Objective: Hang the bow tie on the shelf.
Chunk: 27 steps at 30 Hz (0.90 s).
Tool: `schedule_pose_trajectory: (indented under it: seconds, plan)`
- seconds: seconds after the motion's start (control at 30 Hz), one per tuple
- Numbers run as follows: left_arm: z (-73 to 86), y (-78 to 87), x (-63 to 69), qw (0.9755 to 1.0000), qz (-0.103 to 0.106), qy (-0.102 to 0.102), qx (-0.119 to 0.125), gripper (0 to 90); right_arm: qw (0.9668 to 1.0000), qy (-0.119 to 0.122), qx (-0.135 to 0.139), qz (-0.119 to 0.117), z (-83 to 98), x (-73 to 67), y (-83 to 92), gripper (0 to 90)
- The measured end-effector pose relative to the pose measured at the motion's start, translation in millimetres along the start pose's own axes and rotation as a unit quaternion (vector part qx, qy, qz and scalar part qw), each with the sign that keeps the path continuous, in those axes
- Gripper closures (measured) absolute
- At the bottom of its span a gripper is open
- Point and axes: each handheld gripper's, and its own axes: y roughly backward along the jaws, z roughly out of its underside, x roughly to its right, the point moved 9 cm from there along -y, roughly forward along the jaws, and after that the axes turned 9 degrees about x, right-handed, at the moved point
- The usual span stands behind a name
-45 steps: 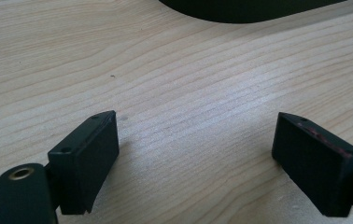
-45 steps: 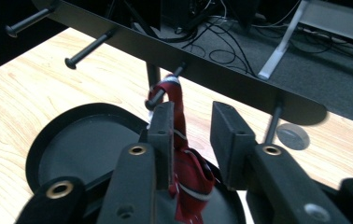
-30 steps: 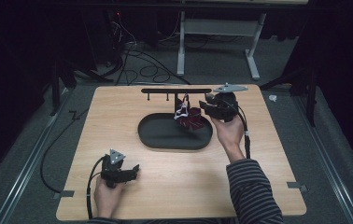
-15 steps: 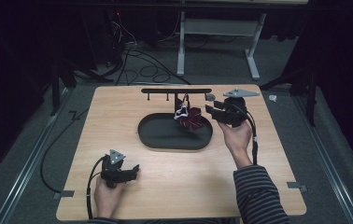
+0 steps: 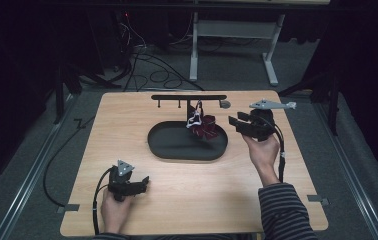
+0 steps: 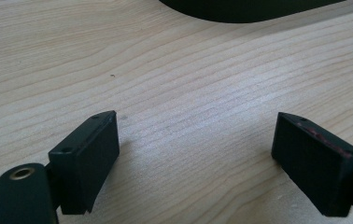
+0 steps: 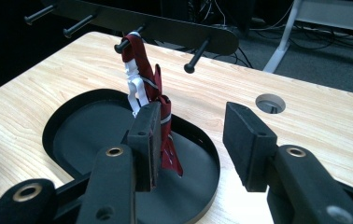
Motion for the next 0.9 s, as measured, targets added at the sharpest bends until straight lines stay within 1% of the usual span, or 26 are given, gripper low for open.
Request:
schedule_pose_trajectory:
  seconds: [0.13, 0.27, 0.53, 0.63, 0.9]
  plan:
    - [0.0, 0.0, 0.0, 1.0000, 0.000, 0.000, 0.000, 15.3, 1.0000, -0.004, -0.002, 0.002, 5.0, 4.9, 3.7, 58.6]
    - [0.0, 0.0, 0.0, 1.0000, 0.000, 0.000, 0.000, 15.3, 0.9999, -0.013, 0.001, 0.004, 8.9, 8.0, 9.5, 58.6]
    - [0.0, 0.0, 0.1, 1.0000, 0.000, 0.000, 0.000, 15.4, 0.9999, -0.015, 0.005, 0.006, 16.8, 13.2, 20.2, 58.6]
    - [0.2, 0.2, 0.0, 1.0000, 0.000, -0.001, -0.001, 15.4, 0.9997, -0.019, 0.011, 0.006, 18.5, 14.9, 25.2, 58.6]
    - [0.2, 0.3, 0.0, 1.0000, 0.000, -0.001, -0.001, 15.4, 0.9995, -0.025, 0.012, 0.015, 25.2, 23.8, 33.5, 58.6]
